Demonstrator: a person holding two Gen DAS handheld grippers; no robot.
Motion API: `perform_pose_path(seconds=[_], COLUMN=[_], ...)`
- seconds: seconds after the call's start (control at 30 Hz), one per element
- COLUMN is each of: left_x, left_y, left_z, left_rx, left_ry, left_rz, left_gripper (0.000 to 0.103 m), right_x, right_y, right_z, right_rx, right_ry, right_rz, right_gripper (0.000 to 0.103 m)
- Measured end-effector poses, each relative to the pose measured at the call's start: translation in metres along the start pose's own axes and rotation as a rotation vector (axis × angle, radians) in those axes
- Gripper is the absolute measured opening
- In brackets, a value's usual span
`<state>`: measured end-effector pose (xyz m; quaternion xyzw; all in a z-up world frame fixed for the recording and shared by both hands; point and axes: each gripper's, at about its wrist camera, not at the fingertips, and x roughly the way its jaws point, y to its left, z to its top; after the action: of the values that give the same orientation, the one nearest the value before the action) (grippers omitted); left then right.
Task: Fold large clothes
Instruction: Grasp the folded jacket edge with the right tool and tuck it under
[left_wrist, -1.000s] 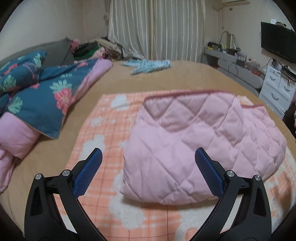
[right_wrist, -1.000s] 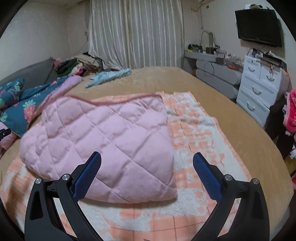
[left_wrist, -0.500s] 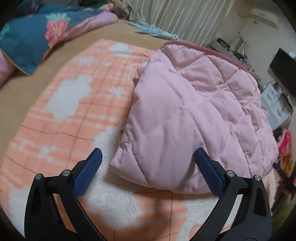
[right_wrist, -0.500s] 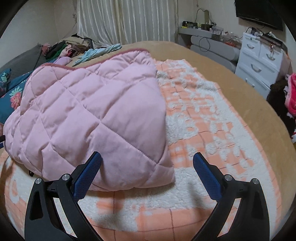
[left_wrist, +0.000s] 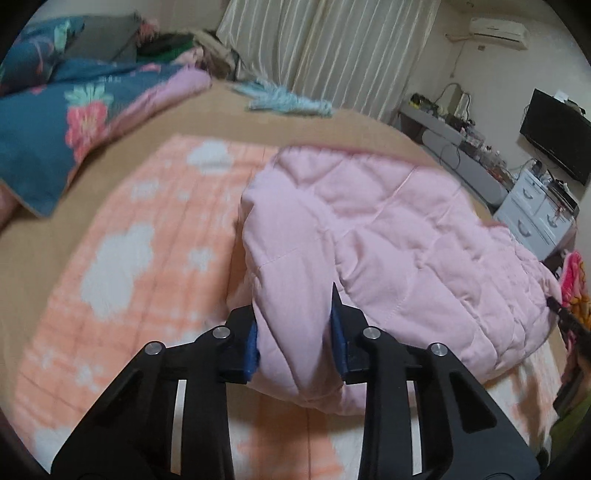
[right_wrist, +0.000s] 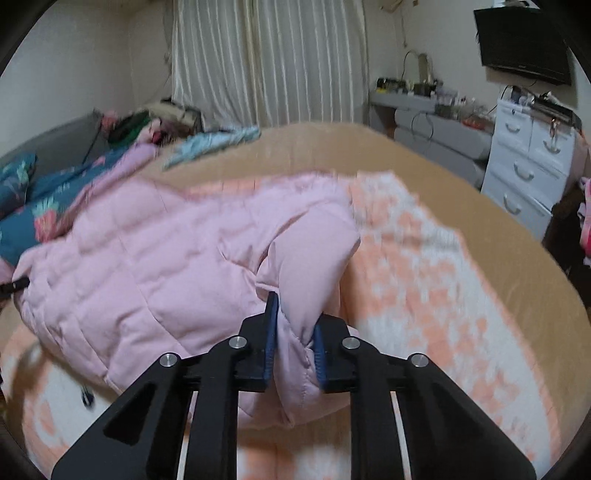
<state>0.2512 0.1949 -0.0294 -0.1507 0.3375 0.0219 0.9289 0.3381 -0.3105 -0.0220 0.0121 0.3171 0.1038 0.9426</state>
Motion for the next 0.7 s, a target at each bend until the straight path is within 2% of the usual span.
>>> perform_pose_path(seconds=[0.17,0.27,0.43,0.7], left_x=[0.003,0.015,0.041,0.052], left_y=[-0.007,-0.010,-0.006,-0.006], left_z=[0.026,0.032,0.029,0.024], left_rx=[-0.007,-0.001,0.005,0.018], left_ry=[-0.043,-0.031,0.014,0.049], left_rz=[0.024,0.055,0.098,0.122], left_gripper=[0.022,0.022,0.022,0.025], right_x=[0.011,0.024,0.054,0.077], right_y=[-0.002,-0.008,-0.008,-0.014], right_z=[0.035,0.041,0.031,0.016], right_rx=[0.045,0.094,0.099,0.106], right_ry=[-0.040,-0.022,0.040,0.114], right_rz=[-0.011,-0.014,-0.063,-0.086], right_gripper=[0.014,0.014,0.014,0.014])
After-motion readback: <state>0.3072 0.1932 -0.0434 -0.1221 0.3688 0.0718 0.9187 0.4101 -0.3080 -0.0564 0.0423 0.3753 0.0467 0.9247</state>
